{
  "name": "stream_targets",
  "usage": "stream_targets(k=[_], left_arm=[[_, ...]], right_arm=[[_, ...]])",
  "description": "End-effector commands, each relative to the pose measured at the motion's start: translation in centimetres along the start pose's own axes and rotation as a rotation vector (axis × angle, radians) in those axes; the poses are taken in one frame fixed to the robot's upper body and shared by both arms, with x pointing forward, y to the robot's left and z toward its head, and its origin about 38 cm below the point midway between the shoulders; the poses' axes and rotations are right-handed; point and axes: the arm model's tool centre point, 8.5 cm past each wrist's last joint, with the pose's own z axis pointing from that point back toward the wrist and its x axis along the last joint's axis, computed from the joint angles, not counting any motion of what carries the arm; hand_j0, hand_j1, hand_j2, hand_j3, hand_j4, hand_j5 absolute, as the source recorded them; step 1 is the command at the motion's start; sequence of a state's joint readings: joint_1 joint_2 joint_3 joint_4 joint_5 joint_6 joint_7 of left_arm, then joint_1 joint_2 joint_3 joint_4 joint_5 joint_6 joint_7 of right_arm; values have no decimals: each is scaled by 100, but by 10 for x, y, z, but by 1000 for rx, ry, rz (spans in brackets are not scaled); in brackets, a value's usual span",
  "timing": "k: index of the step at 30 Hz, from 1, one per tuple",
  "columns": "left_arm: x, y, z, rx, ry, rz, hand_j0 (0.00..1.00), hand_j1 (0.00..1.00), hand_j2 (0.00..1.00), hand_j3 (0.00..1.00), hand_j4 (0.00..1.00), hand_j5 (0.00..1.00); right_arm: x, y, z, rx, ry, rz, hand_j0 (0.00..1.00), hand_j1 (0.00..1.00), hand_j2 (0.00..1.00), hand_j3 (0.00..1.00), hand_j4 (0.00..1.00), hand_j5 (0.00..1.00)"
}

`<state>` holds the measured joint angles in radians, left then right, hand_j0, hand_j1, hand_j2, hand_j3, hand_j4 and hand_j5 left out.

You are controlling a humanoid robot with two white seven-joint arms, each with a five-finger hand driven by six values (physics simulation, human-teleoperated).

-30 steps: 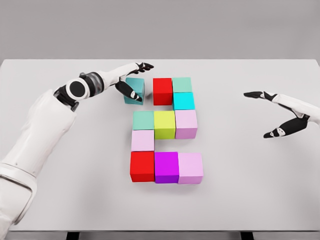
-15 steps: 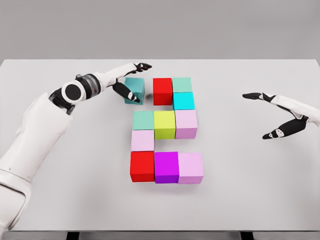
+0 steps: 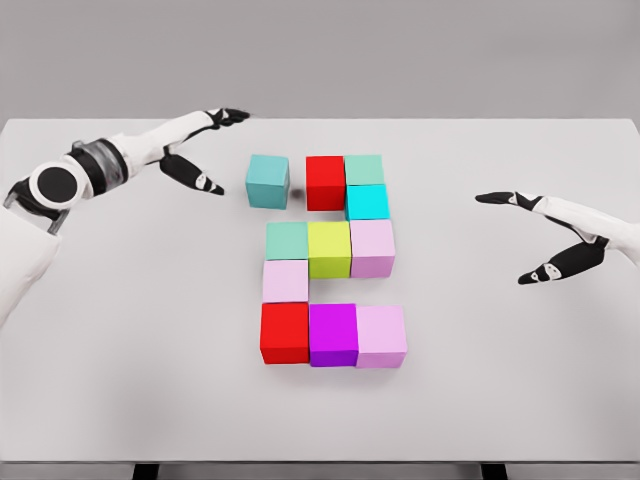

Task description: Assemble the squares on the desktop into the number 2

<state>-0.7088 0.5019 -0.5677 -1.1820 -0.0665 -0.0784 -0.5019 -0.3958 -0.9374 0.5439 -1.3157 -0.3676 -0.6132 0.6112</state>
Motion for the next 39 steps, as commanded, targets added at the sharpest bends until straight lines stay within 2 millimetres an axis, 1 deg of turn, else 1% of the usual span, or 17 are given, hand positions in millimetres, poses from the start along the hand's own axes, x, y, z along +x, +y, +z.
stream_targets(k=[1, 2, 3, 4, 6, 8, 14, 17, 22, 29, 30, 31, 32, 33, 34, 37, 39], left_arm=[[-3, 11, 12, 17, -7, -15, 100, 100, 100, 100, 100, 100], [-6, 16, 17, 45, -6, -7, 100, 100, 100, 100, 100, 100], [-14, 12, 23, 51, 9, 2, 100, 100, 100, 100, 100, 100], [-16, 11, 24, 47, 21, -20, 100, 100, 100, 100, 100, 100], [-21, 18, 35, -1, 58, -70, 100, 100, 100, 100, 100, 100], [-26, 24, 43, 0, 90, -97, 100, 100, 100, 100, 100, 100], [-27, 23, 43, 1, 88, -99, 100, 100, 100, 100, 100, 100], [-21, 34, 44, -18, 71, -142, 100, 100, 100, 100, 100, 100], [-20, 32, 41, -15, 67, -140, 100, 100, 100, 100, 100, 100], [-15, 42, 42, 2, 63, -154, 100, 100, 100, 100, 100, 100], [-18, 34, 41, -12, 65, -148, 100, 100, 100, 100, 100, 100], [-15, 42, 41, 3, 61, -157, 100, 100, 100, 100, 100, 100], [-3, 55, 39, 25, 33, -176, 100, 100, 100, 100, 100, 100], [-3, 53, 39, 22, 35, -179, 100, 100, 100, 100, 100, 100], [0, 48, 32, 16, 24, -172, 100, 100, 100, 100, 100, 100], [-2, 50, 33, 18, 29, -175, 100, 100, 100, 100, 100, 100], [-3, 46, 32, 8, 35, -184, 100, 100, 100, 100, 100, 100]], right_arm=[[4, 0, -2, 1, -13, 0, 100, 100, 100, 100, 100, 100], [4, -1, -2, 0, -13, 0, 100, 100, 100, 100, 100, 100], [4, -1, -2, 0, -12, 2, 100, 100, 100, 100, 100, 100], [4, 0, -2, 1, -11, 0, 100, 100, 100, 100, 100, 100], [2, 1, -1, 3, -6, 2, 100, 100, 100, 100, 100, 100], [2, 1, -1, 5, -5, 5, 100, 100, 100, 100, 100, 100], [1, 4, -7, -5, -15, -7, 100, 100, 100, 100, 100, 100], [1, 4, -7, -4, -17, -7, 100, 100, 100, 100, 100, 100], [1, 4, -7, -4, -17, -7, 100, 100, 100, 100, 100, 100], [1, 4, -8, -4, -19, -7, 100, 100, 100, 100, 100, 100], [1, 5, -8, -3, -18, -8, 100, 100, 100, 100, 100, 100], [1, 4, -7, -5, -17, -8, 100, 100, 100, 100, 100, 100], [1, 4, -7, -5, -16, -8, 100, 100, 100, 100, 100, 100], [1, 4, -7, -5, -16, -8, 100, 100, 100, 100, 100, 100], [1, 4, -7, -5, -16, -8, 100, 100, 100, 100, 100, 100], [1, 4, -7, -5, -16, -8, 100, 100, 100, 100, 100, 100], [1, 4, -7, -5, -16, -8, 100, 100, 100, 100, 100, 100]])
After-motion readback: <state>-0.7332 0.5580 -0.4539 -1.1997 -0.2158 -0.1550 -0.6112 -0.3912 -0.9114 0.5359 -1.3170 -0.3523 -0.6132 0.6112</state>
